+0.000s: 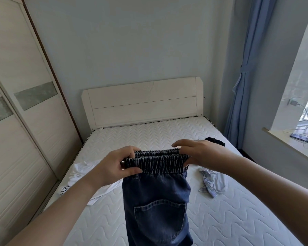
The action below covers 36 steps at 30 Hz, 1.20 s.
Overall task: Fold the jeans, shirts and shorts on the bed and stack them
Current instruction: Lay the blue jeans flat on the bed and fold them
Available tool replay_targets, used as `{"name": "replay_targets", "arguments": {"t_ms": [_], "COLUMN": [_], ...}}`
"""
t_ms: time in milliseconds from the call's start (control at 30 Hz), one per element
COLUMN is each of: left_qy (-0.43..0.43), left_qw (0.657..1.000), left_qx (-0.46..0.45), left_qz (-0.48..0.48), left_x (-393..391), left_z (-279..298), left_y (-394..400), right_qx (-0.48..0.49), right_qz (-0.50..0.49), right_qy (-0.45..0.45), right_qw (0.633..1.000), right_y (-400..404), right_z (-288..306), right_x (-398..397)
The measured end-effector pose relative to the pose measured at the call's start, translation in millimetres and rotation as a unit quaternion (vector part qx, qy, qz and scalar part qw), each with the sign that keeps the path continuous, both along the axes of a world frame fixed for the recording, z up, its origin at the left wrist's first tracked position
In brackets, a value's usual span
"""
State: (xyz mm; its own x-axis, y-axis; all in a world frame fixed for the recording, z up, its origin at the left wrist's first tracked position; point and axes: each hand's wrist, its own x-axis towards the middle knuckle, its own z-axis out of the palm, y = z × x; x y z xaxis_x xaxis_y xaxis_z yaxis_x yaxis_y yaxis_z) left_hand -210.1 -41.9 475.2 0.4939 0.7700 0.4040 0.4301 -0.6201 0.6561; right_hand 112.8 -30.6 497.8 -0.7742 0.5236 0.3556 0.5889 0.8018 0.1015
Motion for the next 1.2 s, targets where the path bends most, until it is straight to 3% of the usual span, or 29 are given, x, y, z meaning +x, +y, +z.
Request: {"name": "replay_targets", "arguments": {"t_ms": [167, 367, 533, 633, 800, 867, 933, 1067, 1200], "left_qy": [-0.002, 0.025, 0.020, 0.030, 0.020, 0.057, 0.148, 0.346, 0.339], "left_qw": [1.000, 0.990, 0.991, 0.989, 0.992, 0.991, 0.984, 0.933, 0.938], "left_qx": [0.022, 0.139, 0.133, 0.129, 0.072, 0.029, -0.010, -0.055, -0.037], "left_qz": [-0.004, -0.027, 0.006, 0.070, 0.104, 0.113, 0.100, 0.079, 0.061], "left_x": [0.9, 4.1, 3.6, 8.1, 10.3, 8.3, 6.9, 18.2, 59.2], "left_z": [-8.5, -11.1, -11.2, -9.3, 11.1, 30.2, 55.5, 100.7, 110.5], "left_y": [2.5, 6.1, 9.0, 9.2, 9.8, 12.6, 16.4, 25.3, 27.3], "right_qx": [-0.085, -0.098, -0.141, -0.221, -0.310, -0.321, -0.312, -0.304, -0.280], "right_qz": [-0.026, -0.070, -0.094, -0.071, -0.033, -0.011, 0.005, 0.032, 0.044], "right_qy": [0.025, 0.046, 0.087, 0.191, 0.382, 0.448, 0.478, 0.498, 0.515], "right_qw": [0.996, 0.992, 0.982, 0.954, 0.870, 0.835, 0.821, 0.812, 0.809], "right_y": [5.3, 4.7, 2.5, 2.3, 6.0, 6.6, 7.9, 10.3, 12.6], "right_z": [-7.6, -8.6, -5.4, -6.4, -10.3, -4.0, 4.7, 16.7, 21.6], "right_x": [5.4, 11.4, 11.8, 5.4, -3.0, -9.7, -17.4, -33.5, -45.9]}}
